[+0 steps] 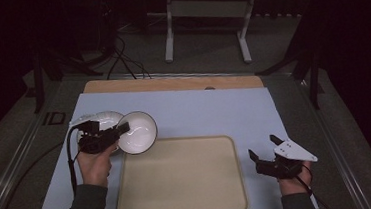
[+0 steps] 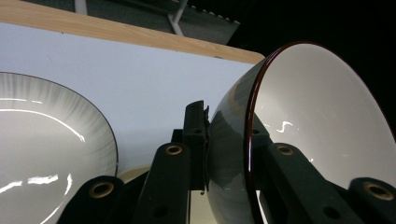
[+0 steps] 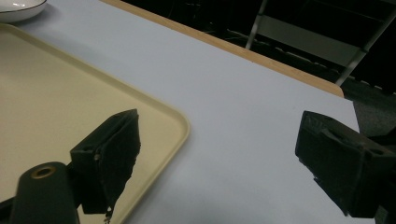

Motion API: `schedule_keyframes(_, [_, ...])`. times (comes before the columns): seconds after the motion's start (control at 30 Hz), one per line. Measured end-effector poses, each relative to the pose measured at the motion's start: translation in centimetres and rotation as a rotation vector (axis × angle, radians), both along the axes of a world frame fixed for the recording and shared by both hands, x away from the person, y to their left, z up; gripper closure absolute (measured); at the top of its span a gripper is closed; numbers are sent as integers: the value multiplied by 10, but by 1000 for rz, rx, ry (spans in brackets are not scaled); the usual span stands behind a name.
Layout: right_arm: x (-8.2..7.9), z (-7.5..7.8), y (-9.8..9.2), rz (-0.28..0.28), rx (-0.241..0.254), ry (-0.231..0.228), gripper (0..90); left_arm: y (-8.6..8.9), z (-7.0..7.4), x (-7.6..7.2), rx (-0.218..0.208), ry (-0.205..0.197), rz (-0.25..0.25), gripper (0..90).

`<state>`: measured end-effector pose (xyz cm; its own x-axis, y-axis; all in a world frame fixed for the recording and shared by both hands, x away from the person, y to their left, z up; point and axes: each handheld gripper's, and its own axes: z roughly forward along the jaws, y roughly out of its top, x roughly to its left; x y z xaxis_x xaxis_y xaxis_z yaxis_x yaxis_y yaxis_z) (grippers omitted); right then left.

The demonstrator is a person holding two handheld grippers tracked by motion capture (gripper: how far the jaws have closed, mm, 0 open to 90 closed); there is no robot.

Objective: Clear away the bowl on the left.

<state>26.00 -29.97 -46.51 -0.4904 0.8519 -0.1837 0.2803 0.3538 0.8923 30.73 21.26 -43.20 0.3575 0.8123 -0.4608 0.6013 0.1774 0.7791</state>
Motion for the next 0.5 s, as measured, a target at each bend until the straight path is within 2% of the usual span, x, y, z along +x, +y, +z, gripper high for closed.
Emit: schedule_keyframes(0.5, [0, 0, 0, -2, -1, -1, 135, -8, -5, 0, 9, 15, -17, 785])
